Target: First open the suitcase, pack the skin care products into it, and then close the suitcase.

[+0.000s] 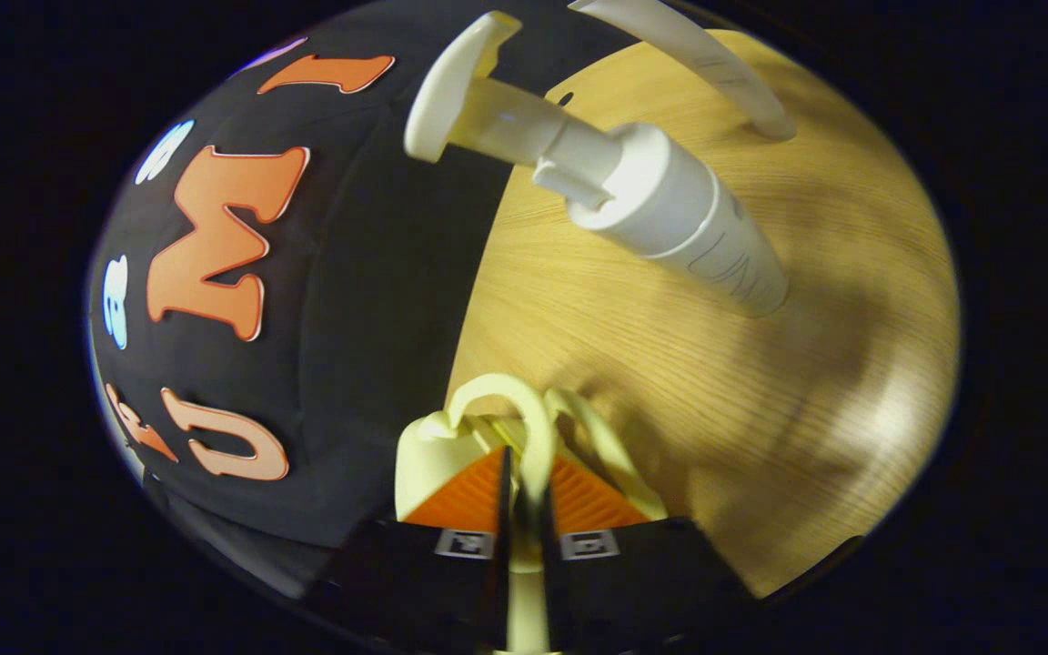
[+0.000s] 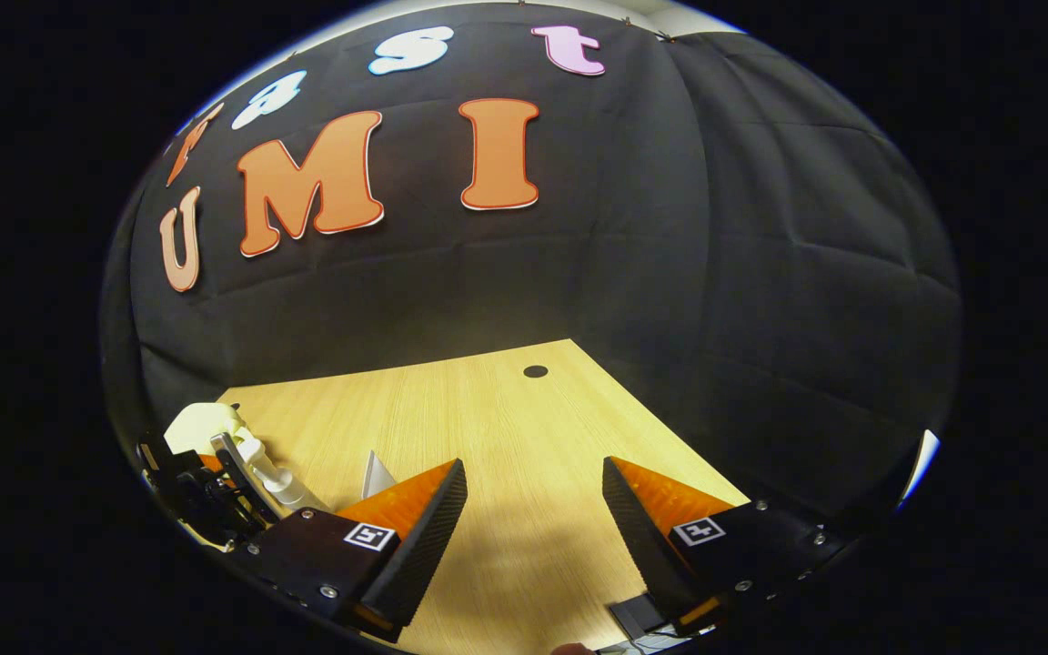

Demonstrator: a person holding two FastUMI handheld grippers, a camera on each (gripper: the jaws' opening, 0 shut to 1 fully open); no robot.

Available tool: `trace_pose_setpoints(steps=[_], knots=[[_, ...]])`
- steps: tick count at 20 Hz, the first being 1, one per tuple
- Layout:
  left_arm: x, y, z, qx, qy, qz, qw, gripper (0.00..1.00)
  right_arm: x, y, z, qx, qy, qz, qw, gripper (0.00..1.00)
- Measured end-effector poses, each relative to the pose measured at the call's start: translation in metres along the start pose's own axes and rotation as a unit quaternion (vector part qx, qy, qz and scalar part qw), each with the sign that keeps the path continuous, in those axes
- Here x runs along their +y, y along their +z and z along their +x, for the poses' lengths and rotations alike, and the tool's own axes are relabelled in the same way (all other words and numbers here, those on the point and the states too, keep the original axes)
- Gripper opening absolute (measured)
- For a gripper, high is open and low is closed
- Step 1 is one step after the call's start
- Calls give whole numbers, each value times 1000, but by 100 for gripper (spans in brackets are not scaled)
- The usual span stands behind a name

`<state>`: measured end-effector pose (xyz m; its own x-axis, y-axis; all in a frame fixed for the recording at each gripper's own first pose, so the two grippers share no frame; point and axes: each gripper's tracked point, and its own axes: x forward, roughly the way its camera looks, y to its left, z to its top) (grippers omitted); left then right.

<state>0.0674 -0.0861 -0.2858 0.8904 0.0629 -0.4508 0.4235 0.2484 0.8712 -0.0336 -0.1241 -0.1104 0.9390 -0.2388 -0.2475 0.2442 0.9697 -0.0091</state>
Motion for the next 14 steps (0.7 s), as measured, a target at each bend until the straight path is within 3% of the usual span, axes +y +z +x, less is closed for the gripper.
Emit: trace_pose_setpoints(steps=[1,4,6,9,14], knots=[[1,-1,-1,1,-6,-10,1000,9,3,1,0,0,2,-3,1000,95],[9,-1,-9,0,-33,-82,996,9,18,7,0,-3,14,-8,1000,95],[17,1,-20,-5,-59,-150,987,9,34,18,0,-13,25,-15,999,95],[38,-1,-29,-16,-85,-238,967,9,68,35,4,-23,50,-25,998,95],[58,-7,-29,-44,-129,-364,921,9,130,70,-5,-54,63,-36,996,95]])
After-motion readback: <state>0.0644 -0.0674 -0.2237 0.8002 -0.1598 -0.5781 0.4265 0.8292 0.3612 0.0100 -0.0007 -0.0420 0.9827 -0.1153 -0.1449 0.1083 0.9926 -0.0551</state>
